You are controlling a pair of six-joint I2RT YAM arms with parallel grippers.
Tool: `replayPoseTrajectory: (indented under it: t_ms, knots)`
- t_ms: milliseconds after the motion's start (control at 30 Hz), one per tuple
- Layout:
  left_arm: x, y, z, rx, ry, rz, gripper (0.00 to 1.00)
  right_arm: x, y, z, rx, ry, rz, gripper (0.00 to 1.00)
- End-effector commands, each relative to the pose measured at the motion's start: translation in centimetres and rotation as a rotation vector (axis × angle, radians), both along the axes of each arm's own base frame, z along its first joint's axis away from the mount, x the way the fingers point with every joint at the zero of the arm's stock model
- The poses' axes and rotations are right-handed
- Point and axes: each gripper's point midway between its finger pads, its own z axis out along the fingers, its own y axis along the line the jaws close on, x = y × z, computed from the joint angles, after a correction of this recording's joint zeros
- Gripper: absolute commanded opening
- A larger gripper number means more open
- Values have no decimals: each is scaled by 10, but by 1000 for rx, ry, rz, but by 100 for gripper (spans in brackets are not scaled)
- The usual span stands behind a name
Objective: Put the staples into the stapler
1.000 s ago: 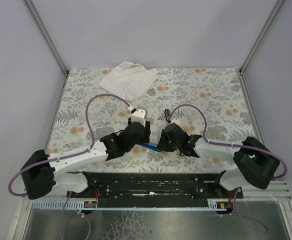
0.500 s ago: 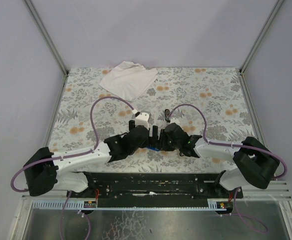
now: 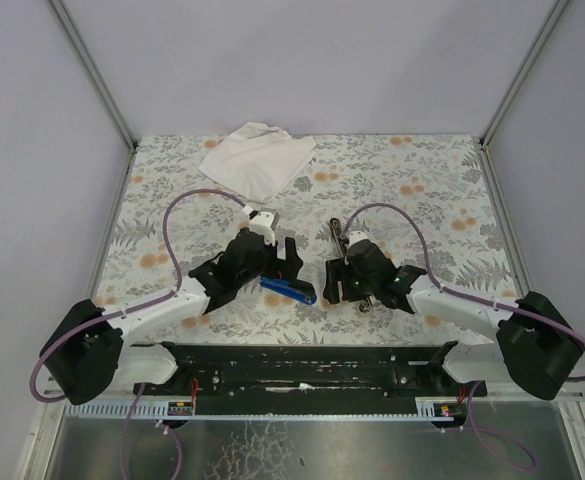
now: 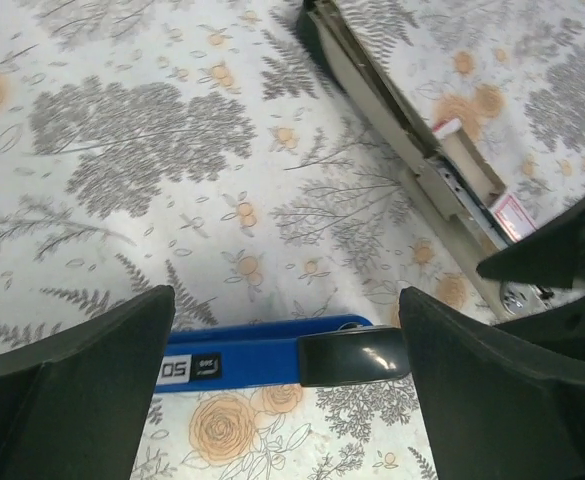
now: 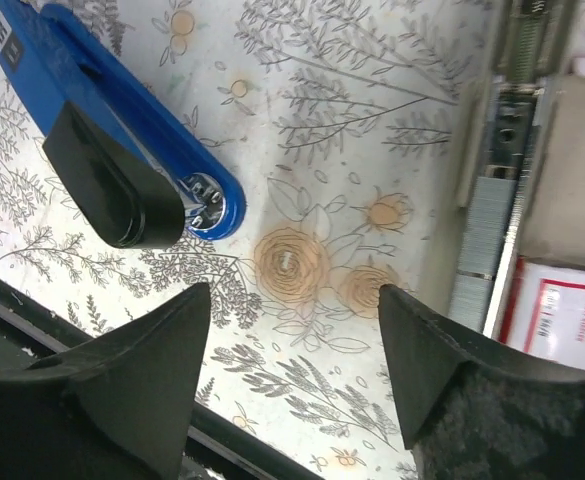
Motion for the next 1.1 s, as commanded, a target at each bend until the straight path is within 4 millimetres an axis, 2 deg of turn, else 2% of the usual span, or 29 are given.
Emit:
replayPoseTrajectory:
  t_ms: [0,167,267,433,567,667,767,867,1067]
  knots:
    - [-6,-34,23,-91,-103,-257,93,6,-11,26,19,-37,45,77]
    - [-19,-40,-10,-7,-82,-397,90,14,-14,32,55,-47,34,83]
    - [-26,-45,-22,13,-67,-446,90,15,-12,33,79,-43,33,85]
    - [-35,-48,-41,89,-54,-476,90,17,-11,35,99,-48,25,87]
    - [-33,-49,-60,169,-42,-467,88,18,-12,38,111,-54,21,87]
    - [-28,-48,-71,229,-36,-417,78,19,-14,41,112,-63,11,88]
    - [-21,-48,-75,243,-12,-328,59,21,-16,45,117,-74,-7,88]
    - [-16,-54,-75,229,21,-241,50,23,-19,49,118,-82,-30,88]
    - [-6,-59,-86,239,139,-11,48,29,-22,54,106,-91,-72,88]
